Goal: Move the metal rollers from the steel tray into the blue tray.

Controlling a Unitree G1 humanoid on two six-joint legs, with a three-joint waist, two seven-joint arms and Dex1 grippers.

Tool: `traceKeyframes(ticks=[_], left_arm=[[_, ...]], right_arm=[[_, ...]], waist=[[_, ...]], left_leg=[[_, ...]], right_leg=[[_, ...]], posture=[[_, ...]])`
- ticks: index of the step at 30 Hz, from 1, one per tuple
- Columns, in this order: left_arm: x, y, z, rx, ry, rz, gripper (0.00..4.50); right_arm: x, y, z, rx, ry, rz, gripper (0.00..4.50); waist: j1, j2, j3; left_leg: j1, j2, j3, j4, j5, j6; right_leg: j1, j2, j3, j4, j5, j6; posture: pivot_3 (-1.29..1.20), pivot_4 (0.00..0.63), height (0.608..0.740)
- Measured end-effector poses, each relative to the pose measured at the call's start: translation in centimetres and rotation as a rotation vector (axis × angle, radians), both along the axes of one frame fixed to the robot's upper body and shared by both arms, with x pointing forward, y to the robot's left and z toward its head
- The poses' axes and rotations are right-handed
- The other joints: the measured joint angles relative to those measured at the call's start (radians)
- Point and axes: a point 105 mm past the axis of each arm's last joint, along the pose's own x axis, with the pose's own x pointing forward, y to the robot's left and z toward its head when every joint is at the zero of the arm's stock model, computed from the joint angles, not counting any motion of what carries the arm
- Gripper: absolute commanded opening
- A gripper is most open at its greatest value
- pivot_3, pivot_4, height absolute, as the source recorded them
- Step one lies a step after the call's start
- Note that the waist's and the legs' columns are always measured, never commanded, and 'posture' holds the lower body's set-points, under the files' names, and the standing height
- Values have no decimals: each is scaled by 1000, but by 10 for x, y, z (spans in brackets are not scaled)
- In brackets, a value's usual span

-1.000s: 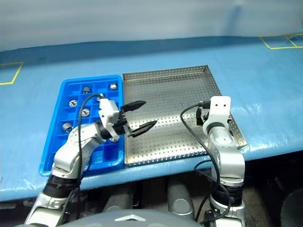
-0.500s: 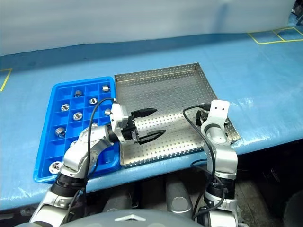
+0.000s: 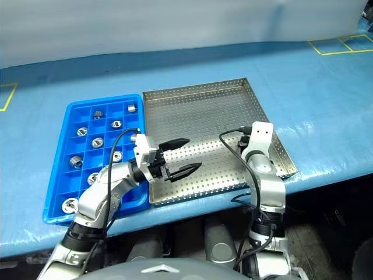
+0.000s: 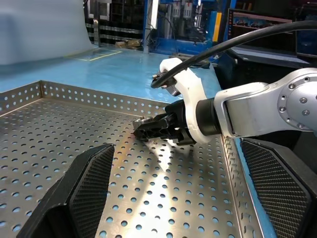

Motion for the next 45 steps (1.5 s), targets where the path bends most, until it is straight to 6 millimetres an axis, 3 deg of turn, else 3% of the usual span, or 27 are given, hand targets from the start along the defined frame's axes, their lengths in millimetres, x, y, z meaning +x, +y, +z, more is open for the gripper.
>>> traceKeyframes(ticks=[5, 11, 17, 23, 33, 44, 45], left_arm=[[4, 13, 8, -10, -31, 107, 4500], [5, 52, 5, -9, -53, 356, 4500], [-24, 108, -12, -4, -51, 661, 4500], [-48, 141, -19, -56, -48, 891, 4500], [-86, 167, -27, -30, -38, 1049, 4500], [-94, 172, -29, -42, -23, 1074, 4500], [-93, 172, -29, -43, -24, 1072, 4500]], right_arm=[[0, 47, 28, -20, -71, 203, 1683], [-10, 116, 57, -14, -149, 493, 1683], [-27, 168, 65, -6, -158, 736, 1683], [-55, 205, 59, 31, -114, 981, 1683], [-95, 221, 28, 14, 36, 1267, 1683], [-104, 228, 9, 18, 119, 1342, 1683], [-104, 228, 8, 23, 115, 1339, 2033]], waist=[[18, 0, 0], [59, 0, 0], [116, 0, 0], [176, -1, 0], [229, -2, 0], [286, -2, 0], [288, -2, 0]], left_leg=[[0, 0, 0, 0, 0, 0], [0, 0, -2, -1, 0, 0], [-1, -1, -3, -1, -1, 1], [-2, -1, -7, -1, -1, 0], [-5, -1, -10, -2, -2, 0], [-6, -1, -12, -2, -3, 1], [-6, -1, -12, -2, -3, 1]], right_leg=[[0, 0, 0, 0, 0, 0], [-1, -1, -2, -1, 0, -1], [-1, -7, -5, -2, -1, -3], [0, -7, -9, -6, -5, -8], [0, -6, -14, -11, -5, -8], [-1, -4, -16, -14, -5, -8], [-1, -4, -16, -14, -5, -8]], posture=[[-46, 150, 740], [55, 150, 740], [176, 150, 740], [275, 150, 740], [380, 150, 740], [391, 150, 740], [391, 150, 740]])
